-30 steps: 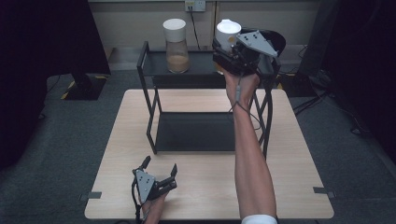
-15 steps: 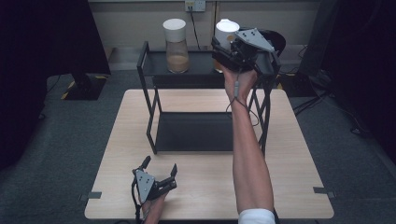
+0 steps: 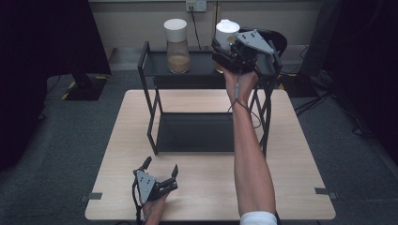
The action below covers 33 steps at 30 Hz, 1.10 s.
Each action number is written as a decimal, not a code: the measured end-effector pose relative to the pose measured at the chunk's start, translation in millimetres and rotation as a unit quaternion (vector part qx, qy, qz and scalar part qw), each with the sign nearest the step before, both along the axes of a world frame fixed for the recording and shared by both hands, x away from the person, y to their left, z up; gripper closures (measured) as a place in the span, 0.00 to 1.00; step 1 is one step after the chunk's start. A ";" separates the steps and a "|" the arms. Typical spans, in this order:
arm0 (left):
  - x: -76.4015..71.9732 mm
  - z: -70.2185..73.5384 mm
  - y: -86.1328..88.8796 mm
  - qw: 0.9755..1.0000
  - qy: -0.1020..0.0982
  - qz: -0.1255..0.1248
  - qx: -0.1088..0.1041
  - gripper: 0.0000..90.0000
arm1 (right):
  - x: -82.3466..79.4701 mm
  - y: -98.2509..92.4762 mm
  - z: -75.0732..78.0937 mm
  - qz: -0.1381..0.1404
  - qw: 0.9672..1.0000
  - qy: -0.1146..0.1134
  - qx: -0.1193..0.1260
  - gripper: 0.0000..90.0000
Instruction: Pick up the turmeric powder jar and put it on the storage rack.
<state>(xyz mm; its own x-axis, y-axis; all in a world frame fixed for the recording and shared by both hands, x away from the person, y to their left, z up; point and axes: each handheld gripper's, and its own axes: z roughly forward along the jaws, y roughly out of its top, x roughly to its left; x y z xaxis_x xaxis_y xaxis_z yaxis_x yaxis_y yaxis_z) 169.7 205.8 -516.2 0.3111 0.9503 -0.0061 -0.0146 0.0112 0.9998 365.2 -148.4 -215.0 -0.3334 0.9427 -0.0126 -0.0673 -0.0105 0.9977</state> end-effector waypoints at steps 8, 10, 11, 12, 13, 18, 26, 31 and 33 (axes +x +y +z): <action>0.0 -0.1 0.0 1.000 0.000 0.000 0.000 0.02 | -1.9 -1.9 -5.5 -0.003 1.000 -0.013 0.019 0.15; 0.1 0.0 -0.1 1.000 0.000 0.000 0.000 0.02 | -3.0 -3.5 -8.6 0.000 0.999 -0.021 0.025 0.08; 0.0 -0.1 -0.1 1.000 0.000 0.000 0.000 0.02 | -3.9 -3.1 -9.2 -0.002 0.999 -0.023 0.024 0.07; 0.0 0.0 -0.1 1.000 0.000 0.000 0.000 0.02 | -5.3 -3.6 -10.3 -0.001 0.999 -0.028 0.022 0.05; 0.0 -0.1 -0.2 1.000 0.000 0.000 -0.001 0.02 | -6.1 -3.5 -10.9 -0.002 0.999 -0.031 0.021 0.04; 0.0 -0.2 -0.4 1.000 0.000 0.000 -0.001 0.02 | -12.4 -4.2 -12.7 -0.003 0.999 -0.041 0.018 0.00; -0.1 -0.3 -0.1 1.000 -0.001 0.000 0.000 0.02 | -23.7 -11.1 -18.0 0.003 0.998 -0.049 0.031 0.00; -0.1 -0.3 -0.1 1.000 -0.001 0.000 0.000 0.02 | -30.8 -15.7 -17.4 0.005 0.998 -0.042 0.036 0.00; 0.0 -0.3 -0.1 1.000 -0.001 0.000 0.000 0.02 | -34.2 -17.8 -17.8 0.004 0.999 -0.043 0.033 0.00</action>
